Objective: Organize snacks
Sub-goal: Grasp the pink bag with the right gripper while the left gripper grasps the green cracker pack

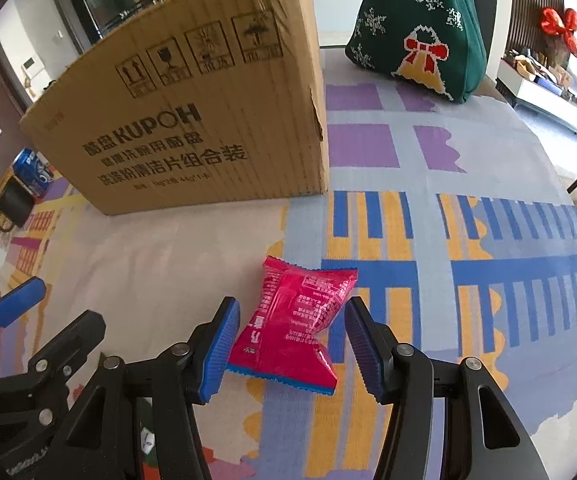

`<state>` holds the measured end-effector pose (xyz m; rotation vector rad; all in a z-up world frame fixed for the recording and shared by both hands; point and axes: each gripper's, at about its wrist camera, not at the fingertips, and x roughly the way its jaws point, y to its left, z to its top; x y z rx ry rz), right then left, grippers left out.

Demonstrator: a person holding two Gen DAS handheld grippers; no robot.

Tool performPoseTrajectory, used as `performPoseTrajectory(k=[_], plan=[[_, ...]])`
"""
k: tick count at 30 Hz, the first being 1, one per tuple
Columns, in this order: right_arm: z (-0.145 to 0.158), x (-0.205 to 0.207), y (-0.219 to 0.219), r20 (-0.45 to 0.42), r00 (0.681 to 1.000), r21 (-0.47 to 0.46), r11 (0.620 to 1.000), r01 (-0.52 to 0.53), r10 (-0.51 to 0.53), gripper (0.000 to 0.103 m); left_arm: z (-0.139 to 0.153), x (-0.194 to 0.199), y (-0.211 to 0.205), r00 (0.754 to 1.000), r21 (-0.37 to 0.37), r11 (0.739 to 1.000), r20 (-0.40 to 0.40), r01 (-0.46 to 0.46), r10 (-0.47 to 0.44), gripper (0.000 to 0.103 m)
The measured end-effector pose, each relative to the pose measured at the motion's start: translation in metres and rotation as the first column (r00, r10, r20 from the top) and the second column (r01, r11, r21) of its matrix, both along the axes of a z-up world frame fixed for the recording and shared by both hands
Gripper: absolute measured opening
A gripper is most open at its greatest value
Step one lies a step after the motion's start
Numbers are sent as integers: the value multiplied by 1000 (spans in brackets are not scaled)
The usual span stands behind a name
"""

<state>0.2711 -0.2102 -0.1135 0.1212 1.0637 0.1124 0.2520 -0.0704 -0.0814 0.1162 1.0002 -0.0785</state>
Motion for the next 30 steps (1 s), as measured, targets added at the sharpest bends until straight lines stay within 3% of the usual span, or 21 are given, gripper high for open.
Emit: performPoseTrajectory(k=[2, 4, 10, 19, 27, 30], plan=[[-1, 0, 1, 3, 1000, -6, 1000, -1, 1, 54, 0, 0, 0, 1000, 1, 1000, 0, 0, 0, 80], [-2, -1, 2, 7, 1000, -17, 1000, -2, 2, 42, -1, 0, 0, 1000, 2, 1000, -2, 1, -1, 80], [-1, -2, 2, 14, 1000, -21, 1000, -2, 2, 37, -1, -3, 3, 1000, -4, 1000, -3, 6, -6, 80], [16, -22, 6, 60, 998, -19, 1000, -9, 10, 36, 5, -18, 6, 998, -41, 997, 13, 66, -66, 80], [35, -57, 11, 98, 995, 7, 1000, -12, 12, 36, 10, -46, 11, 985, -101, 980, 38, 170, -167, 90], [37, -73, 10, 106, 994, 10, 1000, -6, 5, 36, 8, -56, 12, 979, -115, 972, 40, 203, -200, 98]])
